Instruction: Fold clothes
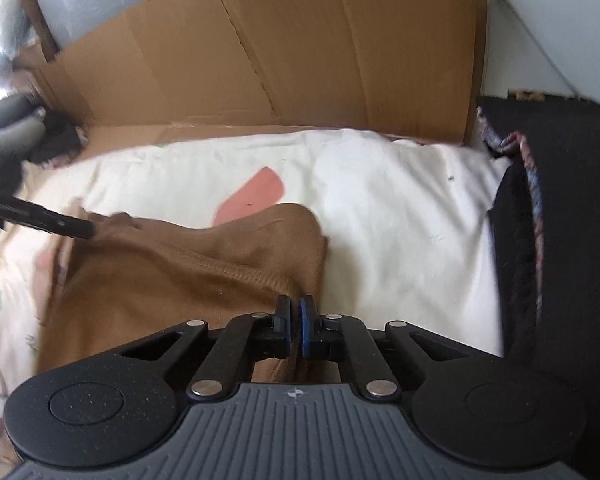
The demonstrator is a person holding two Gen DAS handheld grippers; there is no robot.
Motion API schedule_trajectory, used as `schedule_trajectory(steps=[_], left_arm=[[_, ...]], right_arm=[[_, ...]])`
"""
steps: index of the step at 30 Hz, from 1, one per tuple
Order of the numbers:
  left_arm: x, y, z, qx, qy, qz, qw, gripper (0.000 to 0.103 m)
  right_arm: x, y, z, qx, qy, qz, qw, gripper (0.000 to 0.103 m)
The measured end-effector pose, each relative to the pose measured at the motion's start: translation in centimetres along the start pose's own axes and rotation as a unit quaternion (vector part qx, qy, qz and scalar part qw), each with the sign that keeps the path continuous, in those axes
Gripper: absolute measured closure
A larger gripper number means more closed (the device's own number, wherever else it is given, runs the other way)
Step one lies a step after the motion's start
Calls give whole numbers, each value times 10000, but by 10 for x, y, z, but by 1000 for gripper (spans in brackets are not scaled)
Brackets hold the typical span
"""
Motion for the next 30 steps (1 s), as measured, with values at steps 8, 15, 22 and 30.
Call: schedule_trajectory(steps=[8, 15, 22, 30], left_arm=[[5, 12, 1, 2, -48, -203, 9998, 54], [-4, 27, 5, -91, -80, -454, 9989, 53], [-7, 34, 10, -241, -161, -492, 9984, 53], [-2, 36, 11, -232, -429, -591, 9971, 49]], right_arm=[[23, 2, 5, -339, -513, 35, 9981, 77], [29, 38, 3, -357, -382, -310, 9981, 61], [27, 74, 10, -464, -184, -668, 9965, 60], [44, 81, 14, -647, -197, -516, 9964, 56]])
Point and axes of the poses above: each gripper's, at about its wrist camera, not at the fingertips, and x roughly against the way its jaws point, z to its right, y to its underside, the point moved 6 cm from there along -x, roughly the way its jaws point, and after that the axes turned 8 degrees about -z, right-handed, at the moved point
